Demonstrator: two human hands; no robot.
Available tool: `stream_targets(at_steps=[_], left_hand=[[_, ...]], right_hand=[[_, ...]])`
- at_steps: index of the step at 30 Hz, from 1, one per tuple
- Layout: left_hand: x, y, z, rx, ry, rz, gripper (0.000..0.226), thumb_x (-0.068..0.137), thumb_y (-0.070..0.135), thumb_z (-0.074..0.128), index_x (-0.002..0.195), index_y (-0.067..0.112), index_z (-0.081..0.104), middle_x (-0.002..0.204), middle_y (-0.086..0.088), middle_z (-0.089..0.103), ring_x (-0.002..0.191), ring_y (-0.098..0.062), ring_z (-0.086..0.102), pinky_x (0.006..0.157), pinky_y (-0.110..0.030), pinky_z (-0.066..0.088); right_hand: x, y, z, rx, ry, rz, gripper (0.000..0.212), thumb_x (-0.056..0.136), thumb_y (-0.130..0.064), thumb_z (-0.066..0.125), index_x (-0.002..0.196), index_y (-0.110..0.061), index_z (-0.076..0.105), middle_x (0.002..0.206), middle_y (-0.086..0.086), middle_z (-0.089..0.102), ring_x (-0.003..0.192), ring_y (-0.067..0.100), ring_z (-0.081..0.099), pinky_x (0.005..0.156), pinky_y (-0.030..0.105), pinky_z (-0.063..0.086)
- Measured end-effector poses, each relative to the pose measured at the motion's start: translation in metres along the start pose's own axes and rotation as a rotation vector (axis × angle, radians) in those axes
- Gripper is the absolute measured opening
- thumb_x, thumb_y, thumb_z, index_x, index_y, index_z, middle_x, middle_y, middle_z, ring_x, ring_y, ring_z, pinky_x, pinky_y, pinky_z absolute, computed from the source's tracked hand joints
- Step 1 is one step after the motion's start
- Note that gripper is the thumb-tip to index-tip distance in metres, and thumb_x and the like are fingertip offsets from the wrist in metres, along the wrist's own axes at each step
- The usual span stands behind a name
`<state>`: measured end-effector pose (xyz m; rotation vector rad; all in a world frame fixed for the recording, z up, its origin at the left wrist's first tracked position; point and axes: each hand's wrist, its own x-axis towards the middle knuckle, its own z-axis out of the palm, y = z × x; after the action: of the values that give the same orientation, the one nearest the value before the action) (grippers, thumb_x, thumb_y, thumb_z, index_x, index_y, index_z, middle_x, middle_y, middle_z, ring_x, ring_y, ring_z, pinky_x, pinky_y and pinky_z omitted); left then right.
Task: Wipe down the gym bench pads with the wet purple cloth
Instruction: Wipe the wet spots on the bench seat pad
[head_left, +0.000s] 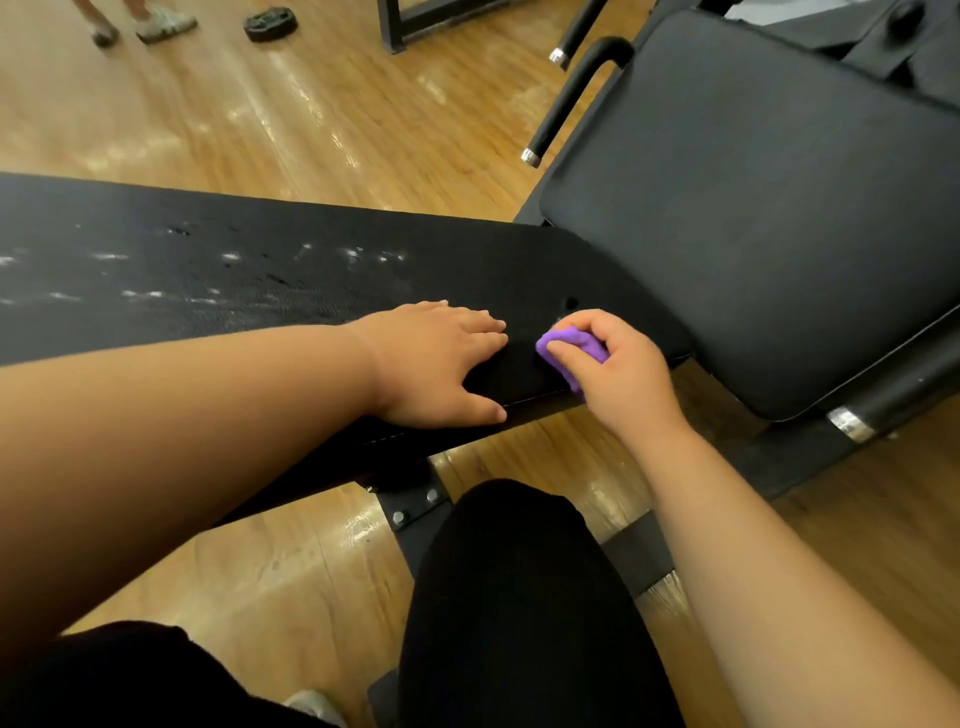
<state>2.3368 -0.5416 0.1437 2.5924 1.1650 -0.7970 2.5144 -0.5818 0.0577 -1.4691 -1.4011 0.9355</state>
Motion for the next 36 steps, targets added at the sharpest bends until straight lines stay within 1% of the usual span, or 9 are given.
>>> stream_targets(at_steps=[2,6,9,13,18,22,28,33,36], left_hand=[[0.002,0.000,0.001,-0.002,0.003,0.006,0.086,0.089,0.066,0.043,0.155,0.023,0.010,0.163,0.006,0.005,0.149,-0.010,0.002,0.119,-0.030,-0.001],[0.004,-0.002,0.001,-0.002,-0.001,0.006,0.092,0.085,0.069,0.046,0.155,0.023,0.009,0.163,0.008,0.004,0.149,-0.008,0.000,0.119,-0.029,-0.002],[0.005,-0.002,0.002,-0.006,0.000,0.000,0.091,0.085,0.069,0.046,0.155,0.024,0.010,0.163,0.008,0.004,0.148,-0.007,0.000,0.119,-0.029,-0.002],[0.005,-0.001,0.003,-0.011,0.021,-0.006,0.087,0.087,0.067,0.045,0.155,0.025,0.010,0.163,0.008,0.006,0.148,-0.008,0.002,0.119,-0.029,-0.002],[0.005,-0.001,0.005,-0.007,0.023,-0.016,0.087,0.088,0.067,0.043,0.155,0.024,0.010,0.163,0.009,0.004,0.148,-0.007,0.000,0.119,-0.029,-0.001],[0.010,-0.001,0.005,-0.033,0.046,0.000,0.085,0.086,0.064,0.047,0.155,0.026,0.015,0.162,0.008,0.009,0.148,-0.008,0.004,0.120,-0.030,0.001],[0.013,-0.001,0.004,-0.028,0.030,-0.005,0.086,0.087,0.062,0.049,0.155,0.024,0.014,0.163,0.009,0.007,0.148,-0.007,0.004,0.120,-0.028,0.001],[0.012,-0.002,0.005,-0.034,0.052,0.010,0.086,0.085,0.063,0.051,0.155,0.028,0.015,0.162,0.007,0.010,0.148,-0.008,0.006,0.122,-0.031,0.003],[0.012,-0.002,0.005,-0.018,0.042,0.003,0.088,0.085,0.065,0.050,0.155,0.024,0.015,0.162,0.007,0.009,0.148,-0.007,0.005,0.121,-0.030,0.002]], right_hand=[[-0.004,-0.005,0.009,0.012,-0.051,-0.083,0.022,0.089,-0.018,0.066,0.083,-0.038,0.063,0.087,-0.015,0.066,0.086,-0.004,0.059,0.067,0.005,0.043],[0.000,0.005,-0.007,0.084,-0.048,-0.019,0.019,0.092,-0.020,0.063,0.086,-0.038,0.063,0.081,0.000,0.066,0.071,0.006,0.060,0.055,0.013,0.048],[0.006,0.008,-0.008,0.064,-0.032,0.012,0.013,0.092,-0.022,0.064,0.089,-0.034,0.065,0.082,-0.004,0.065,0.072,-0.004,0.058,0.056,0.009,0.045],[-0.002,0.001,0.006,0.106,-0.143,-0.065,0.017,0.090,-0.020,0.067,0.088,-0.037,0.066,0.087,-0.018,0.065,0.075,-0.003,0.060,0.057,0.011,0.046],[0.012,0.013,-0.012,0.092,-0.035,0.043,0.012,0.091,-0.023,0.065,0.090,-0.035,0.067,0.082,-0.012,0.066,0.072,0.000,0.060,0.055,0.012,0.047],[0.003,0.002,0.003,0.141,-0.135,-0.088,0.021,0.087,-0.014,0.069,0.086,-0.035,0.067,0.083,-0.023,0.066,0.081,-0.006,0.060,0.065,0.007,0.044],[0.018,0.014,-0.014,0.113,-0.075,0.041,0.018,0.090,-0.020,0.067,0.087,-0.038,0.067,0.084,-0.012,0.067,0.074,-0.006,0.060,0.055,0.011,0.046],[0.009,0.001,0.002,0.093,-0.195,-0.085,0.018,0.088,-0.017,0.068,0.086,-0.035,0.068,0.084,-0.017,0.066,0.083,-0.005,0.060,0.064,0.009,0.047],[0.012,0.008,-0.007,0.138,-0.151,-0.017,0.018,0.089,-0.019,0.067,0.087,-0.037,0.068,0.084,-0.013,0.067,0.078,-0.005,0.061,0.057,0.013,0.049]])
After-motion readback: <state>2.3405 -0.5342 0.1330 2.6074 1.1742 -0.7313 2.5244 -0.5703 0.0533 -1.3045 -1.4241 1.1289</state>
